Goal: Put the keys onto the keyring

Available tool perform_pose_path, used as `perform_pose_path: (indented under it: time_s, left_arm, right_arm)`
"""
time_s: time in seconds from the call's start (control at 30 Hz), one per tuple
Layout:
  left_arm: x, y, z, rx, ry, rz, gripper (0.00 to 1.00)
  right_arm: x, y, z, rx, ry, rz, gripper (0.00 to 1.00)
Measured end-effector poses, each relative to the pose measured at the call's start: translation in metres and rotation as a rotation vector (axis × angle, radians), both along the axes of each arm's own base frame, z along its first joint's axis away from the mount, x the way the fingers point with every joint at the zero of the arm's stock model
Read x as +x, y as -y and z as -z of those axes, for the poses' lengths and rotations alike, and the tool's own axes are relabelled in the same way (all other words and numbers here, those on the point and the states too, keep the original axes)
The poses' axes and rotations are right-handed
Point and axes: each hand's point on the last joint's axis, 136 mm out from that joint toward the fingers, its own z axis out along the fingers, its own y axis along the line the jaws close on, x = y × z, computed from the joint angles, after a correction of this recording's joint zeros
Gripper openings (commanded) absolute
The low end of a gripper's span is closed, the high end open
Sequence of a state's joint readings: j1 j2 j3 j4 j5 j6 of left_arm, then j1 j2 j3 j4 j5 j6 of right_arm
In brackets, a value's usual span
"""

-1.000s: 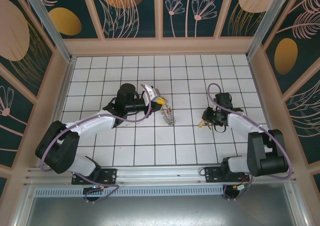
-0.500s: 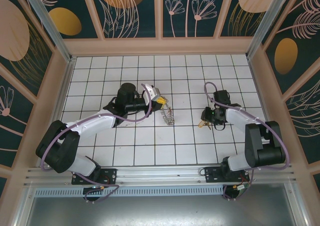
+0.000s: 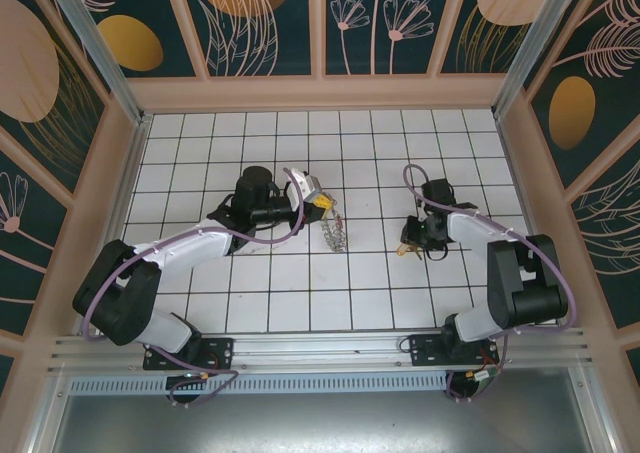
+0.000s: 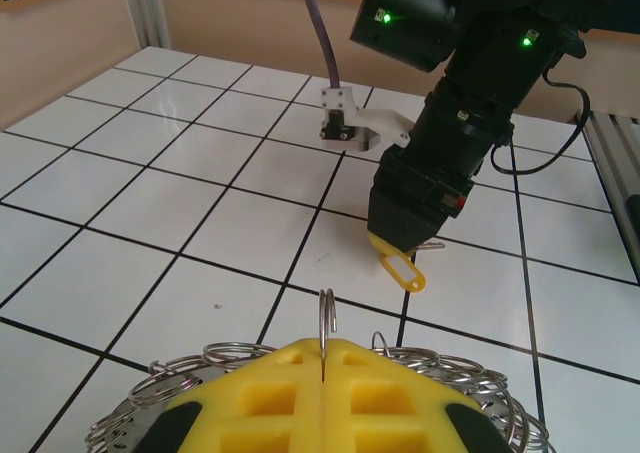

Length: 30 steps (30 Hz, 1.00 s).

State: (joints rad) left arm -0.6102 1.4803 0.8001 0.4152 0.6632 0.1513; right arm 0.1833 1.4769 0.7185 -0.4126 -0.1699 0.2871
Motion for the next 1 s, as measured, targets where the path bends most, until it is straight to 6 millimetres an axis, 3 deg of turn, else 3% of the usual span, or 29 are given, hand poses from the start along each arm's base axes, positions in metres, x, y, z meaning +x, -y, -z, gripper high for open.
perform_pose_path:
  time_s: [0.53,0.7,1.0]
  left_arm:
    - [0.000,0.000,0.000,0.000,0.000,0.000,0.00]
    - [0.000,0.000,0.000,-0.001,-0.003,-0.001,0.00]
    - [0.000,0.000,0.000,-0.002,-0.006,-0.002,0.00]
  right_arm:
    - [0.004,0.003,0.000,-0.024,0.015,0.019,0.01]
    - [0.012,-0.004,-0.002,0.016,0.036,0.023,0.02]
    - [0.026,-0.005,-0.002,0.014,0.052,0.024,0.15]
